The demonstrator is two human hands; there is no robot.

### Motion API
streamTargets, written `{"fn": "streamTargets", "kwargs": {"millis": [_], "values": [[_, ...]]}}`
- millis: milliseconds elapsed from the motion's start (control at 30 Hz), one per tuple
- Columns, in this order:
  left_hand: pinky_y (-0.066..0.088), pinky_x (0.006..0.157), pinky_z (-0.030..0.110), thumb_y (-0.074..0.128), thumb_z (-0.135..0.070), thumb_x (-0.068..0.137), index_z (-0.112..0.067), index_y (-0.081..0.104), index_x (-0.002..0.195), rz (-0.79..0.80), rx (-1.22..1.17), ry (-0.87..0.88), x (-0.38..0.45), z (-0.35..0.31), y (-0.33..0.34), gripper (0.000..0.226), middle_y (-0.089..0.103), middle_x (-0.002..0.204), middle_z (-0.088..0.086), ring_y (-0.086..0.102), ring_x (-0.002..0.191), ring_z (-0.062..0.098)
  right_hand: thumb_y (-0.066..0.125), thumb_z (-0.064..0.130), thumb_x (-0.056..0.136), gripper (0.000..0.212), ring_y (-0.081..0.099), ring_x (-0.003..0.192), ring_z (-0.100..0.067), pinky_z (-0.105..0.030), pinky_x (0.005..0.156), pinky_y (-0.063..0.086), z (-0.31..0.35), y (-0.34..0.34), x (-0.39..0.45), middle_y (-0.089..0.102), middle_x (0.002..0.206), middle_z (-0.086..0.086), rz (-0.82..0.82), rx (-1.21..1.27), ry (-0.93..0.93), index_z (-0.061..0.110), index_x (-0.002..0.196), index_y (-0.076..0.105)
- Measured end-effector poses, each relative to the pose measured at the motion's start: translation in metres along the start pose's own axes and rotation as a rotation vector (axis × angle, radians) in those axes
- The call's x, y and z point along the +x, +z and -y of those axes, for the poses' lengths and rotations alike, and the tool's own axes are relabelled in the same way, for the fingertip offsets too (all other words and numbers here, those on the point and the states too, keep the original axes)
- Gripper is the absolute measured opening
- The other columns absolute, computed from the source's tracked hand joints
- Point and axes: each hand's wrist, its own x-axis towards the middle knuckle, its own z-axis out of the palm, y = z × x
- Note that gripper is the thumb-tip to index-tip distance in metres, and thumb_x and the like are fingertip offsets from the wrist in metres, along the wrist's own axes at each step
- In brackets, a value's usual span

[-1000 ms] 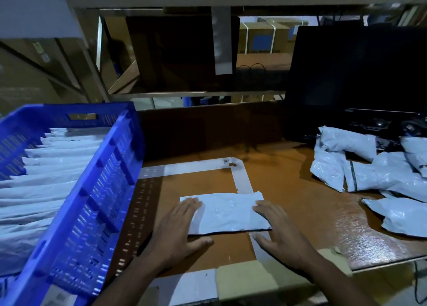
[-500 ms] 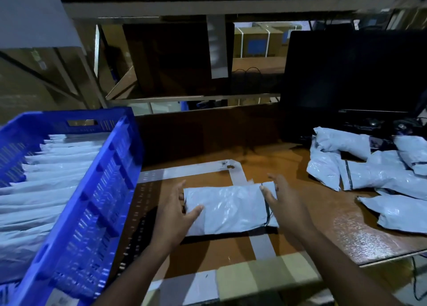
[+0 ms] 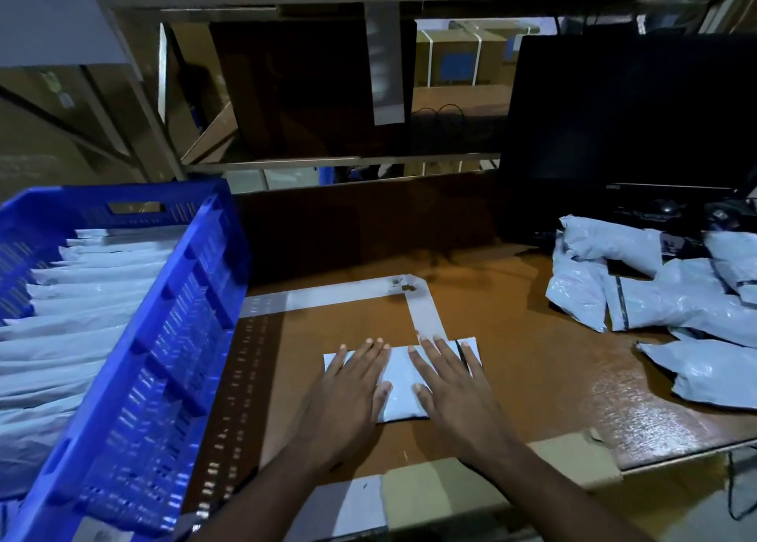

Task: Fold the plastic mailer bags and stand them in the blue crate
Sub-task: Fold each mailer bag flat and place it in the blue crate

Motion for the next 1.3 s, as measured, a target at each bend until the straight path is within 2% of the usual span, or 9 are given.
{"fn": "streamTargets", "kwargs": {"millis": [100,333,533,667,900,1000,1133,1233,1300], "values": [[0.005,0.127,0.035,-0.007,-0.057,0.101,-0.025,0.018,0.162,-0.002,-0.04,-0.03,0.001,0.002,0.001,0.073,0.015,0.168,-0.008,0.01,0.155,0.006,0.02,0.049,0.105,0.057,0.034,0.147,-0.021,-0.047,0.118,0.015,-0.002,-0.001,0.004,0.04,0.158,-0.002,0.018,0.003,0.007,0.025,0.147,0.05],[0.004,0.127,0.035,0.002,-0.067,0.099,-0.028,0.005,0.163,0.014,-0.125,-0.115,-0.011,0.006,0.003,0.074,0.0,0.169,-0.012,-0.005,0.154,0.002,0.019,0.056,0.105,0.057,0.019,0.153,-0.018,-0.049,0.12,0.011,-0.005,0.007,-0.001,0.025,0.164,0.005,0.011,0.062,0.027,0.031,0.153,0.039],[0.003,0.128,0.035,0.006,-0.07,0.099,-0.023,0.0,0.163,-0.003,-0.125,-0.166,-0.012,0.005,0.008,0.08,-0.008,0.17,-0.008,-0.013,0.154,0.004,0.012,0.067,0.102,0.071,-0.019,0.151,-0.007,-0.037,0.125,-0.005,-0.011,0.002,-0.004,-0.015,0.166,0.01,-0.029,0.132,0.053,0.029,0.16,-0.003],[-0.004,0.127,0.033,0.005,-0.075,0.097,-0.023,-0.002,0.163,-0.003,-0.11,-0.177,-0.015,0.008,0.006,0.084,-0.011,0.169,-0.008,-0.015,0.153,0.005,0.003,0.078,0.094,0.086,-0.027,0.148,-0.005,-0.032,0.123,-0.01,-0.019,-0.002,-0.014,-0.023,0.164,0.01,-0.01,0.127,0.112,0.024,0.159,-0.012],[-0.007,0.127,0.038,-0.005,-0.09,0.083,-0.021,-0.008,0.162,0.029,-0.107,-0.236,-0.024,0.024,-0.003,0.105,-0.015,0.168,-0.006,-0.016,0.154,0.007,-0.001,0.084,0.087,0.095,-0.017,0.15,-0.001,-0.025,0.121,-0.011,-0.036,-0.005,-0.03,-0.02,0.163,0.012,-0.007,0.259,0.197,0.024,0.16,-0.01],[-0.008,0.126,0.034,-0.001,-0.091,0.082,-0.022,0.003,0.163,-0.037,-0.167,-0.257,-0.03,0.031,-0.009,0.107,-0.006,0.169,-0.008,-0.008,0.154,0.006,0.016,0.078,0.092,0.088,-0.003,0.151,-0.001,-0.03,0.125,0.002,-0.032,-0.012,-0.039,-0.007,0.165,0.014,-0.045,0.41,0.275,0.025,0.161,-0.002],[0.04,0.112,0.033,0.048,-0.08,0.08,-0.031,0.042,0.15,-0.198,-0.297,-0.162,-0.046,0.023,-0.016,0.086,0.043,0.153,-0.013,0.041,0.139,0.009,0.056,0.045,0.097,0.062,0.042,0.135,-0.013,-0.042,0.107,0.044,-0.03,-0.014,-0.063,0.044,0.147,0.012,-0.172,0.483,0.302,0.03,0.151,0.032],[0.051,0.086,0.028,0.074,-0.053,0.078,-0.041,0.058,0.119,-0.258,-0.36,-0.104,-0.055,0.018,-0.014,0.046,0.052,0.118,-0.024,0.053,0.113,0.006,0.066,0.031,0.09,0.052,0.05,0.115,-0.016,-0.04,0.093,0.049,-0.028,-0.012,-0.073,0.056,0.119,0.012,-0.215,0.406,0.333,0.029,0.138,0.047],[0.051,0.08,0.026,0.08,-0.028,0.078,-0.04,0.062,0.106,-0.298,-0.452,-0.101,-0.057,0.019,-0.013,0.036,0.051,0.107,-0.026,0.054,0.105,0.003,0.069,0.028,0.089,0.045,0.049,0.111,-0.014,-0.039,0.092,0.048,-0.025,-0.014,-0.071,0.058,0.113,0.014,-0.243,0.404,0.413,0.03,0.131,0.054]]}}
